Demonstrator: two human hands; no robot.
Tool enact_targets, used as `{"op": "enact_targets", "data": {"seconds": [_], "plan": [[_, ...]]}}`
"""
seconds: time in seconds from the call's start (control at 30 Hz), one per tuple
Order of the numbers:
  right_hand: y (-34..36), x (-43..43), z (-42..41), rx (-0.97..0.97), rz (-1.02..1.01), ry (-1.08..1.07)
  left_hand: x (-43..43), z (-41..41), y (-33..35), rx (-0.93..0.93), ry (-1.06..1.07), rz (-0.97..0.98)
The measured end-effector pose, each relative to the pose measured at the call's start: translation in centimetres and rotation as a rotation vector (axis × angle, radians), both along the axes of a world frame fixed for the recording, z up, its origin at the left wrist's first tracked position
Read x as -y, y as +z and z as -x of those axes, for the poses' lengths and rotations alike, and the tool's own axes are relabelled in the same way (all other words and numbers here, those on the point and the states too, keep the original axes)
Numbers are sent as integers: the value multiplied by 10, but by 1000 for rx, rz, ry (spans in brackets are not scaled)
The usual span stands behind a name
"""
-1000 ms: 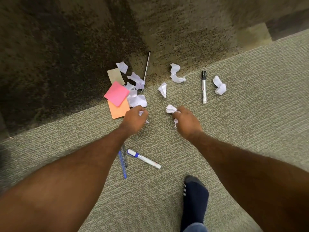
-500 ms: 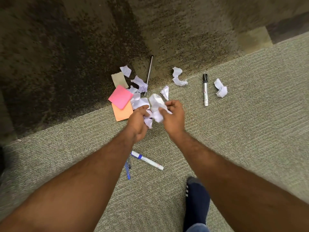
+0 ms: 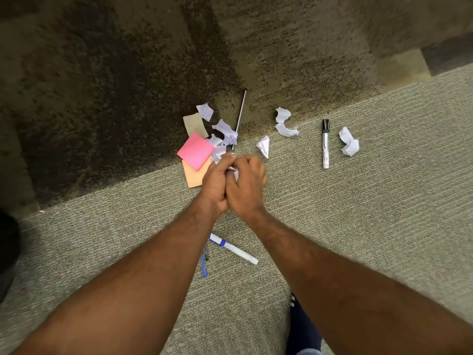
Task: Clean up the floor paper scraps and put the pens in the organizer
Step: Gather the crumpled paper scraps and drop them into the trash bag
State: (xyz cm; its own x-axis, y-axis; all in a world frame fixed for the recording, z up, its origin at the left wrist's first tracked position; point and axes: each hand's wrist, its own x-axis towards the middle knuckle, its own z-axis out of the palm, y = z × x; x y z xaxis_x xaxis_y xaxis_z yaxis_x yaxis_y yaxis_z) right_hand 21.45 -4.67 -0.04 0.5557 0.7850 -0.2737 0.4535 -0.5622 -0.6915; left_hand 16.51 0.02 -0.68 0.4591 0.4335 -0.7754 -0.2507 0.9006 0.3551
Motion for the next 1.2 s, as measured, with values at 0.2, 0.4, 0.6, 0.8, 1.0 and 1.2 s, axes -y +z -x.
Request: {"op": "enact_targets", "data": {"seconds": [0.2,0.4,0.6,0.8,1.0,1.2], "plan": [[-2,-5,-23,-105,-71,134,-29,31,-13,-187,228,-15],[-14,-35,-53,256,281,523,-47,66,-21,-229,249,-18],[-34,-79,-44,473,508,750,-49,76,-25,-212,229,-54],[-46,-75,-37,469,508,740,-50,81,-24,-202,245,-53],[-40,-63,-40,407,360,654,-47,83,-21,-229,233,-52],[-26,-46,-52,271,325,444,-41,80,-8,-235,209,-60]]}}
